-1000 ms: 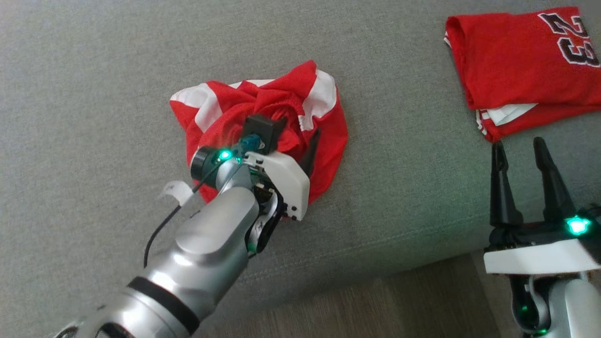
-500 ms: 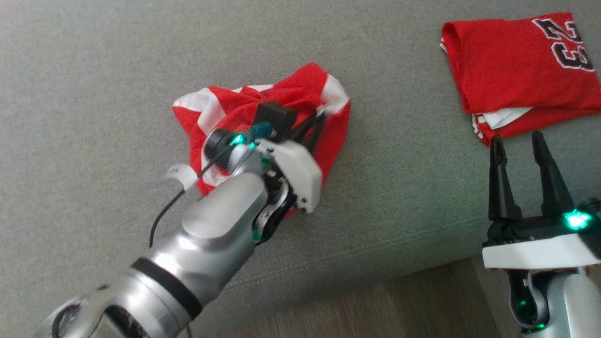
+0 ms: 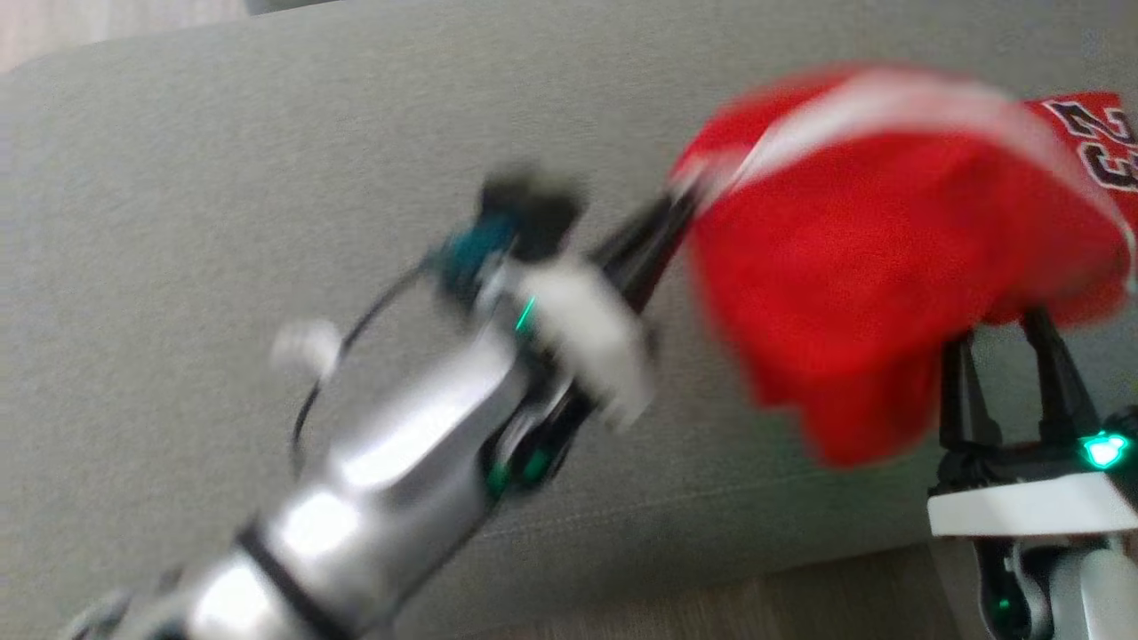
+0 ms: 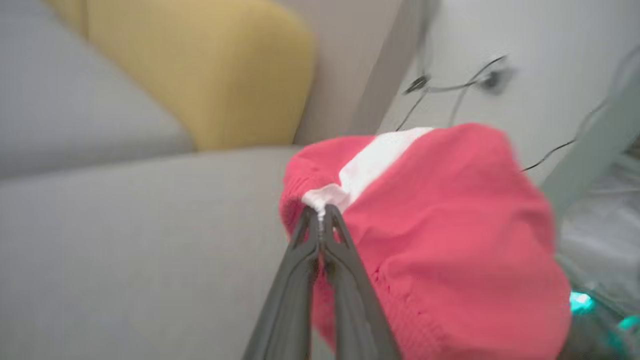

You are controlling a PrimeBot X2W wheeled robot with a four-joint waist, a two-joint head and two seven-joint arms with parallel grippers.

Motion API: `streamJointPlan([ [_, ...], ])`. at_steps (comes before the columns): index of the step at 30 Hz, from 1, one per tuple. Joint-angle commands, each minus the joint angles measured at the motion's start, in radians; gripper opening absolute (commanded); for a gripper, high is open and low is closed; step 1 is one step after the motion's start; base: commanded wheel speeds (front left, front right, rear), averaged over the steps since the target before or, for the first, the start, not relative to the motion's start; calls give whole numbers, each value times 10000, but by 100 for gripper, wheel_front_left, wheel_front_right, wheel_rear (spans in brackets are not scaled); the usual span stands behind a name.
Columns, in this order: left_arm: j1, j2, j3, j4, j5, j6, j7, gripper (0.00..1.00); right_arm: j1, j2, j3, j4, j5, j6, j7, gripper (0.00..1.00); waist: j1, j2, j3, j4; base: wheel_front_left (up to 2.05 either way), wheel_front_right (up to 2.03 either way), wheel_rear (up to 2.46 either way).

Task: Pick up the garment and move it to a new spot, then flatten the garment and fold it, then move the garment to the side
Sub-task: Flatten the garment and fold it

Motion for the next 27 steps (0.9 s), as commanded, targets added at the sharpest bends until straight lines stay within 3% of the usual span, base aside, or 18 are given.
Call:
streamJointPlan([
  [1,558,538,227,-211,-243,58,40,0,-85,-122,190,-392,-70,-4,-92,100,0,0,62,292,0,0,0],
  [6,2652,1946,-45,-128,-710,197,74,0,46,-122,202,-439,-353,-4,-92,100,0,0,341,791,0,0,0],
  [11,3339,2703,217,-192,-767,381,-327,0,177,-122,217,-158,-701,-4,-92,100,0,0,522,1292,0,0,0],
  [21,3402,2828,1603,-340,-374,655,-815,0,1176,-122,1071,442,-381,-4,-92,100,0,0,650,1751,0,0,0],
  [27,3492,2668,3331,-519,438,510,-833,0,2117,-141,1866,396,-451,-4,-92,100,0,0,1037,1685,0,0,0],
])
